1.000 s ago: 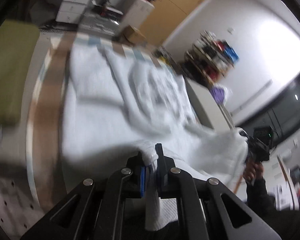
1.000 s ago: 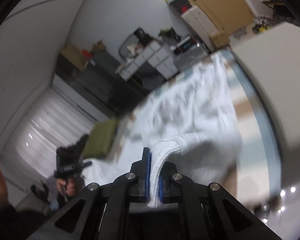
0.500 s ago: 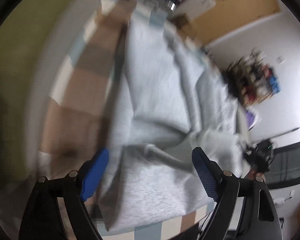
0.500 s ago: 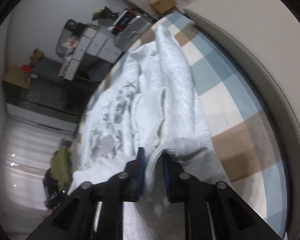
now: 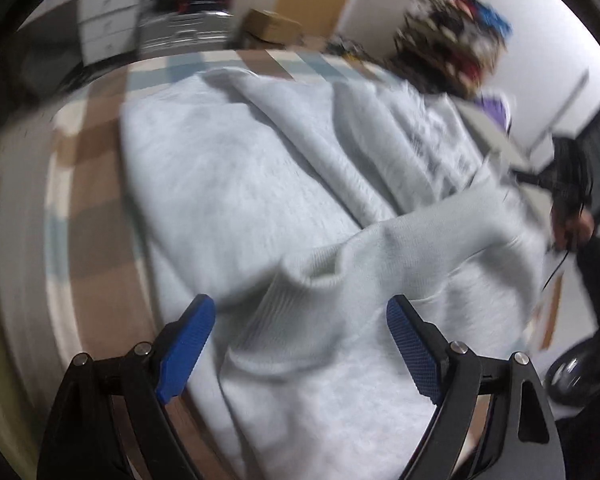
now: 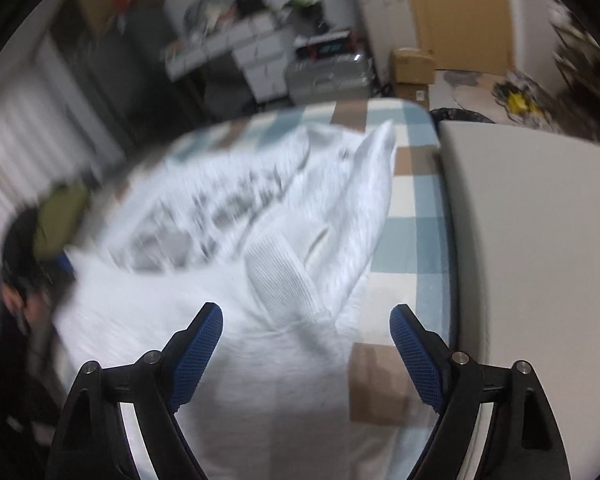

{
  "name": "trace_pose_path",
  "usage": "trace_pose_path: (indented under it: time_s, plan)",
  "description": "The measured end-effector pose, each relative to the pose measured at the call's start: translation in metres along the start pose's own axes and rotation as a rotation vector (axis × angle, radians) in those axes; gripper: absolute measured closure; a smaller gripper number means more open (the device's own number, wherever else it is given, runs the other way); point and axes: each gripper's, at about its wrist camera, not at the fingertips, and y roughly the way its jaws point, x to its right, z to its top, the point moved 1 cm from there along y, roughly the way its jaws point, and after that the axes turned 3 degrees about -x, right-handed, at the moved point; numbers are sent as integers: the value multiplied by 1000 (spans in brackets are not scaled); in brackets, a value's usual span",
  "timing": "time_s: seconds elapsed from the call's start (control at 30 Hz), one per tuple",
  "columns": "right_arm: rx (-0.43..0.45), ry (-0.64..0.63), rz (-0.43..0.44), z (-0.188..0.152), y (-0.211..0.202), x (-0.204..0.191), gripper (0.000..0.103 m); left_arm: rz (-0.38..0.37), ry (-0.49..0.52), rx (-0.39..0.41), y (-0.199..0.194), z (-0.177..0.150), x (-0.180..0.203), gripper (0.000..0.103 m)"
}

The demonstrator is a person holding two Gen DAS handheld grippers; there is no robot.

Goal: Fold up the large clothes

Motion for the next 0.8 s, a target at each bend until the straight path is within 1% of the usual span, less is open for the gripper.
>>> trace_pose_path:
  time_s: [0.07, 0.1, 0.13, 0.17, 0.2, 0.23, 0.27, 0.3, 0.37, 0.4, 0.47, 0.53, 0.7, 0.77, 0.8]
  plan:
    - [-24, -43, -22, 0, 9, -4, 18, 30, 36, -31, 8, 2, 0, 19]
    - [-27, -59, -40, 2, 14, -7, 21, 38, 54, -32, 12, 4, 0, 19]
    - [-31, -72, -54, 4, 17, -10, 28, 34, 60, -24, 11, 4, 0, 21]
    - [-46, -85, -62, 6, 22, -15, 48, 17, 65, -13, 11, 5, 0, 37]
    - [-60, -86, -65, 6, 26, -16, 62, 3, 75, -11, 11, 6, 3, 51]
    - [-69, -86, -72, 5, 28, -18, 64, 2, 81, -15, 9, 6, 5, 78]
    - [-66, -97, -68, 2, 26, -22, 73, 5, 86, -20, 8, 4, 7, 88]
    - [-57, -111, -70, 1, 24, -26, 84, 14, 94, -9, 5, 2, 11, 88]
    - [-17, -130, -82, -3, 11, -33, 88, 60, 113, 5, 3, -1, 21, 96]
    - [8, -124, -69, -4, 3, -35, 90, 83, 108, 14, 0, -4, 24, 96]
    - [51, -113, -61, -8, -10, -38, 90, 101, 95, 47, -7, -8, 30, 97]
    - [88, -109, -49, -15, -21, -42, 90, 157, 110, 60, -8, -12, 35, 97]
    - [73, -91, -67, -26, -15, -47, 90, 304, 123, 95, -2, -17, 45, 92]
    - [67, -87, -74, -26, -13, -52, 90, 313, 125, 95, 4, -15, 47, 92]
    - [73, -87, -83, -27, -13, -55, 90, 305, 125, 92, 5, -15, 46, 92]
